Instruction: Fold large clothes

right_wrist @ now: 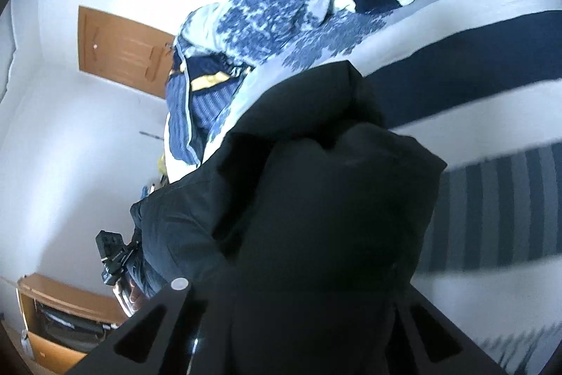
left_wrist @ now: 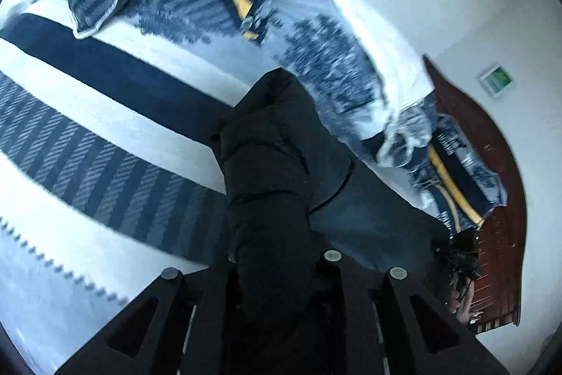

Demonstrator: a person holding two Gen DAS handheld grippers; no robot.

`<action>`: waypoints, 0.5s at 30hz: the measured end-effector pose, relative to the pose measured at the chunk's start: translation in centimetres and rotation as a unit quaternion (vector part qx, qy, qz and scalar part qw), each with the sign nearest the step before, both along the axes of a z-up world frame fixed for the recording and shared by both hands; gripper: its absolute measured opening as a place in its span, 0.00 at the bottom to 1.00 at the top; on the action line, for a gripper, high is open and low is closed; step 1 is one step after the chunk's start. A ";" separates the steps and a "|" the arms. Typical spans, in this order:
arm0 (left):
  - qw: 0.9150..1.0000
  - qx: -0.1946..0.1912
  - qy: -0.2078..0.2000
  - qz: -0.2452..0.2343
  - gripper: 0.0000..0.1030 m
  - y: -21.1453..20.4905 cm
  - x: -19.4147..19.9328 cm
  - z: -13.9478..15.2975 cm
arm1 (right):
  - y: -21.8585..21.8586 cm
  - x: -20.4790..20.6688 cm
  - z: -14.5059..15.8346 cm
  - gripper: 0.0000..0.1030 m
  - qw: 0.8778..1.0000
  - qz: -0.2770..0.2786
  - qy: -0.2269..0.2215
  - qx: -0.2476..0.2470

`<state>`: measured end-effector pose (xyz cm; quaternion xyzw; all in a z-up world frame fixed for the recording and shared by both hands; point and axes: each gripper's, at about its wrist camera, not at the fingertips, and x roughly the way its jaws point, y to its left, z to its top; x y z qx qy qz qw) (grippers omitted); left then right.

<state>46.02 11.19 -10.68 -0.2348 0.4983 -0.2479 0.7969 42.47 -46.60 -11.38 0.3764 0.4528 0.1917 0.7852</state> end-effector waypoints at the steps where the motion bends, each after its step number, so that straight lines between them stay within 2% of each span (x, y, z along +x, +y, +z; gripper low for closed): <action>1: 1.000 0.025 0.007 0.000 0.21 -0.3 1.2 -1.2 | -0.3 0.9 -0.7 0.15 1.000 -0.006 0.006 0.003; 4: 0.996 0.083 0.024 0.005 0.34 -0.8 2.5 -3.7 | -0.6 3.6 -3.9 0.19 0.999 -0.009 0.042 0.001; 5: 0.996 0.090 0.028 0.003 0.38 -0.8 2.6 -4.1 | -0.8 4.2 -4.8 0.21 0.999 -0.012 0.052 0.003; 8: 0.997 0.069 0.027 0.007 0.40 0.6 2.0 -4.2 | -2.3 5.1 -6.5 0.32 0.996 -0.024 0.065 0.047; 9: 0.998 0.060 0.011 0.015 0.46 1.3 1.1 -3.4 | -2.9 5.2 -6.5 0.45 0.996 -0.023 0.060 0.060; 10: 0.998 0.055 -0.010 0.025 0.52 1.9 0.1 -2.4 | -3.9 4.8 -6.1 0.75 0.996 -0.034 0.048 0.066; 11: 0.998 0.054 -0.024 0.034 0.68 2.3 -0.7 -1.6 | -4.8 3.8 -5.5 0.87 0.996 -0.050 0.034 0.062; 12: 0.996 0.060 -0.045 0.051 0.74 2.9 -2.3 -0.4 | -5.7 2.8 -4.5 0.95 0.996 -0.072 0.018 0.049; 15: 0.994 0.047 -0.081 0.063 0.80 3.6 -7.1 1.8 | -5.9 -1.3 -1.3 0.95 0.995 -0.095 -0.013 -0.001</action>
